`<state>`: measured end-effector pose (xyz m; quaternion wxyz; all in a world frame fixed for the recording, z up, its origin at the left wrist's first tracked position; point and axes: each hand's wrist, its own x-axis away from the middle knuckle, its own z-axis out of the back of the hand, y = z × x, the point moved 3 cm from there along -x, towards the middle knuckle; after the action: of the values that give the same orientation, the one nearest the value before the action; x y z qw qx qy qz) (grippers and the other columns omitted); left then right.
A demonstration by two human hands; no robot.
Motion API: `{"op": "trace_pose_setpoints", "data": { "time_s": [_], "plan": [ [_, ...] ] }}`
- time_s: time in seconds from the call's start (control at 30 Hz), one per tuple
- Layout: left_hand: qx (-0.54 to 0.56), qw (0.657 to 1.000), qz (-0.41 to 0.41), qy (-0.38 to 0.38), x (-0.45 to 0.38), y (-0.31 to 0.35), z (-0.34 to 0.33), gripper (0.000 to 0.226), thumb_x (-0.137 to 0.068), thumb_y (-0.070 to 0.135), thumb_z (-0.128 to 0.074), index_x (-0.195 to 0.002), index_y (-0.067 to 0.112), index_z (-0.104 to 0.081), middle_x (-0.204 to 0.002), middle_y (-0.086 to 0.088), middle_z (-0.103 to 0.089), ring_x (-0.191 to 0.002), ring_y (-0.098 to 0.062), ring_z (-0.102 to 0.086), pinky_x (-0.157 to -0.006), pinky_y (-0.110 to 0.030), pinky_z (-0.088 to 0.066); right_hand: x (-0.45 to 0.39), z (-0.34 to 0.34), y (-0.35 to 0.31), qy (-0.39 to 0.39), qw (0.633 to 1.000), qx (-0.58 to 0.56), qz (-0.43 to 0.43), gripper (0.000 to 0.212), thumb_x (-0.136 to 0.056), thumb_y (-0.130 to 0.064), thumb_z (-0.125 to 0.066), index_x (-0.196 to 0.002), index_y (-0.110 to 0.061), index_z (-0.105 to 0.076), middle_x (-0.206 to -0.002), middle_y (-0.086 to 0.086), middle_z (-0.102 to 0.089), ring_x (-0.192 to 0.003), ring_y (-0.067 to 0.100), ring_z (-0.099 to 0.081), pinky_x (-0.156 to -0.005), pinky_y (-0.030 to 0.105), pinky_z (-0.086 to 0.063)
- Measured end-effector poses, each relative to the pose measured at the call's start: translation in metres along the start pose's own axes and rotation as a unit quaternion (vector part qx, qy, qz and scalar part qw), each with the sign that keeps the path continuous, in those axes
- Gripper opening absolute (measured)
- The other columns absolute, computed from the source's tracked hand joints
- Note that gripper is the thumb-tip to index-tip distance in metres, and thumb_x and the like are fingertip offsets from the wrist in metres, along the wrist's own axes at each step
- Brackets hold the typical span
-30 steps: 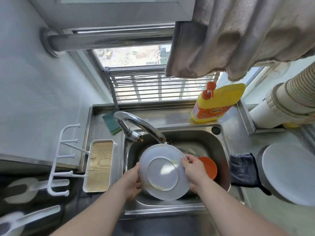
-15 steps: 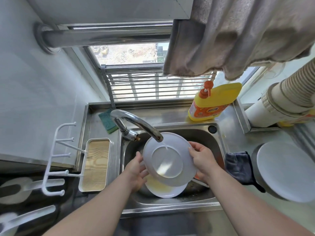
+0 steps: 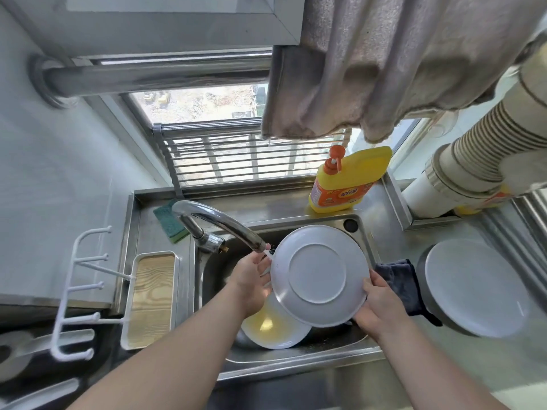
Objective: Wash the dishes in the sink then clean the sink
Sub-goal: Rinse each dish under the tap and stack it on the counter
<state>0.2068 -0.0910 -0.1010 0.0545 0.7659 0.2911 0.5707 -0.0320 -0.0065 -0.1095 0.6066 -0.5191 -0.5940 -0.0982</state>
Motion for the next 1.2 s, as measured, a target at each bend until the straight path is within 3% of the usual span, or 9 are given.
{"op": "trace_pose_setpoints", "data": {
  "time_s": [0.2, 0.3, 0.4, 0.53, 0.7, 0.9, 1.03, 1.13, 1.2],
  "plan": [
    [-0.098, 0.995, 0.011, 0.027, -0.002, -0.008, 0.009, 0.03, -0.105, 0.02, -0.061, -0.135, 0.025, -0.061, -0.124, -0.003, -0.074, -0.111, -0.029, -0.072, -0.094, -0.049, -0.06, -0.001, -0.012, 0.013, -0.013, 0.997, -0.06, -0.037, 0.039, -0.112, -0.009, -0.036, -0.136, -0.031, -0.057, -0.134, 0.015, -0.061, -0.118, 0.049, -0.059, -0.082, 0.083, -0.045],
    [-0.076, 0.995, 0.025, 0.06, -0.001, -0.013, 0.025, 0.026, -0.11, 0.015, -0.05, -0.132, 0.02, -0.063, -0.119, -0.009, -0.074, -0.104, -0.031, -0.072, -0.077, -0.047, -0.064, 0.004, -0.029, 0.029, -0.011, 0.995, -0.071, -0.065, 0.037, -0.108, -0.001, -0.04, -0.125, -0.026, -0.062, -0.125, 0.017, -0.065, -0.109, 0.047, -0.062, -0.069, 0.076, -0.053],
    [0.012, 0.998, 0.034, 0.047, 0.006, -0.011, 0.034, 0.027, -0.114, 0.028, -0.042, -0.125, 0.021, -0.065, -0.117, -0.013, -0.077, -0.103, -0.035, -0.073, -0.071, -0.049, -0.064, 0.008, -0.038, 0.051, 0.015, 0.991, -0.069, -0.113, 0.036, -0.108, -0.002, -0.043, -0.132, -0.024, -0.059, -0.125, 0.018, -0.064, -0.107, 0.046, -0.062, -0.07, 0.066, -0.058],
    [0.011, 0.998, 0.027, 0.056, 0.0, -0.002, 0.048, 0.031, -0.113, 0.032, -0.044, -0.128, 0.018, -0.066, -0.113, -0.014, -0.079, -0.099, -0.032, -0.077, -0.067, -0.043, -0.065, 0.011, -0.041, 0.068, 0.046, 0.988, -0.06, -0.133, 0.036, -0.11, -0.005, -0.041, -0.142, -0.012, -0.055, -0.121, 0.021, -0.066, -0.1, 0.039, -0.065, -0.065, 0.055, -0.062],
    [0.074, 0.994, 0.032, 0.068, -0.006, 0.008, 0.044, 0.03, -0.11, 0.014, -0.053, -0.133, -0.004, -0.06, -0.112, -0.023, -0.075, -0.1, -0.031, -0.074, -0.061, -0.036, -0.065, 0.009, -0.053, 0.053, 0.05, 0.989, -0.054, -0.13, 0.034, -0.109, -0.006, -0.048, -0.142, 0.003, -0.052, -0.113, 0.026, -0.067, -0.099, 0.04, -0.067, -0.08, 0.051, -0.06],
    [0.12, 0.99, 0.046, 0.064, -0.011, 0.008, 0.042, 0.03, -0.107, 0.002, -0.053, -0.134, -0.01, -0.055, -0.117, -0.029, -0.071, -0.104, -0.037, -0.072, -0.062, -0.041, -0.066, 0.003, -0.089, 0.04, 0.021, 0.991, -0.05, -0.12, 0.043, -0.105, 0.005, -0.048, -0.148, 0.001, -0.043, -0.136, 0.029, -0.058, -0.12, 0.045, -0.061, -0.102, 0.06, -0.052],
    [0.107, 0.987, 0.072, 0.097, -0.016, 0.002, 0.049, 0.033, -0.107, 0.006, -0.054, -0.135, -0.01, -0.055, -0.123, -0.029, -0.069, -0.099, -0.036, -0.071, -0.056, -0.044, -0.065, 0.022, -0.122, 0.067, -0.018, 0.997, 0.008, -0.071, 0.043, -0.1, 0.015, -0.046, -0.138, -0.005, -0.05, -0.132, 0.022, -0.062, -0.116, 0.044, -0.064, -0.079, 0.056, -0.061],
    [0.05, 0.984, 0.123, 0.122, -0.018, -0.005, 0.06, 0.041, -0.098, 0.022, -0.073, -0.127, -0.004, -0.063, -0.112, -0.027, -0.075, -0.099, -0.038, -0.075, -0.074, -0.052, -0.065, 0.036, -0.125, 0.093, -0.048, 0.994, 0.082, -0.055, 0.047, -0.097, 0.013, -0.056, -0.134, -0.015, -0.055, -0.126, 0.014, -0.067, -0.112, 0.036, -0.067, -0.082, 0.05, -0.064],
    [-0.004, 0.98, 0.139, 0.144, -0.017, -0.009, 0.067, 0.046, -0.088, 0.028, -0.085, -0.119, -0.001, -0.067, -0.1, -0.024, -0.077, -0.088, -0.038, -0.076, -0.069, -0.05, -0.064, 0.044, -0.12, 0.102, -0.068, 0.988, 0.129, -0.049, 0.046, -0.094, 0.011, -0.064, -0.13, -0.017, -0.057, -0.122, 0.011, -0.069, -0.109, 0.032, -0.069, -0.087, 0.05, -0.063]
  ]
}}
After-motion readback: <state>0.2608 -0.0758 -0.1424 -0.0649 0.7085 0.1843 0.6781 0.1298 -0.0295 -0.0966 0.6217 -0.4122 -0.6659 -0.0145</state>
